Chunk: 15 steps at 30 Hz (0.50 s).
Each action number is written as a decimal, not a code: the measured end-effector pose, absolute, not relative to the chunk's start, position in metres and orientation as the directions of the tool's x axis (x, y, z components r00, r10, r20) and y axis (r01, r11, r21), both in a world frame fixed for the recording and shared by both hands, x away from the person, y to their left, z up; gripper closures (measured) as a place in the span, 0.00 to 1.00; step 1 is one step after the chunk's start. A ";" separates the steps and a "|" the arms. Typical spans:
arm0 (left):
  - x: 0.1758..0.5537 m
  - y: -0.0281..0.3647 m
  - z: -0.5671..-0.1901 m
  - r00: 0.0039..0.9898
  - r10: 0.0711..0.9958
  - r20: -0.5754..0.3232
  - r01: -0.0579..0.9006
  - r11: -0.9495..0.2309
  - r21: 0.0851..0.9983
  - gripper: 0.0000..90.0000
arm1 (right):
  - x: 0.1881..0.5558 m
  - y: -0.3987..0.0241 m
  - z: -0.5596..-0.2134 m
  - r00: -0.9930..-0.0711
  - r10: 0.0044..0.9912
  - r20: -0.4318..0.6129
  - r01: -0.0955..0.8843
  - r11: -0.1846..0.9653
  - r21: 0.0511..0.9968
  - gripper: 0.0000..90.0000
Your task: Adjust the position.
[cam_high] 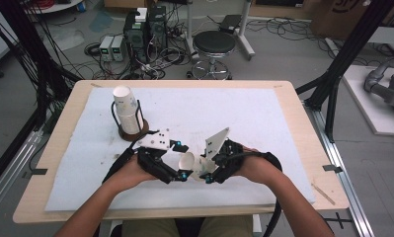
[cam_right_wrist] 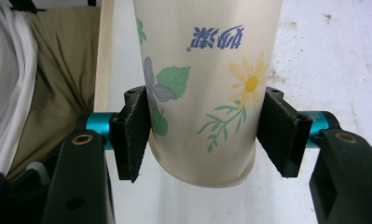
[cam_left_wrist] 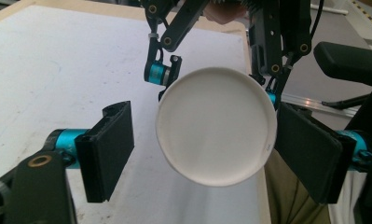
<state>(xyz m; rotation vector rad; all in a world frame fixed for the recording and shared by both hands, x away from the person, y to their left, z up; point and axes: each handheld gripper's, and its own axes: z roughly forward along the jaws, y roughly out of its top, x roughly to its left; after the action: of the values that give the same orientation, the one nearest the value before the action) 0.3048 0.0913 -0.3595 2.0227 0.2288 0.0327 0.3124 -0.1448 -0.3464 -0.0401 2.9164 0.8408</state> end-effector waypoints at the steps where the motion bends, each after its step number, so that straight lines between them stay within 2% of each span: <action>1: 0.305 0.091 -0.360 0.982 0.171 -0.075 0.144 -0.437 0.888 0.24 | 0.313 -0.143 -0.346 -0.994 0.000 -0.110 -0.057 0.854 0.518 0.44; 15: 0.308 0.085 -0.367 0.986 0.145 -0.078 0.142 -0.504 0.852 0.39 | 0.314 -0.129 -0.347 -0.995 -0.025 -0.100 -0.064 0.911 0.407 0.43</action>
<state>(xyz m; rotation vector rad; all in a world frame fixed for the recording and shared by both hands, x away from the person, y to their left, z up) 0.3078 0.0850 -0.3666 2.1053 0.2008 0.0040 0.3136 -0.1288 -0.3472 -0.0690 2.9800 0.6388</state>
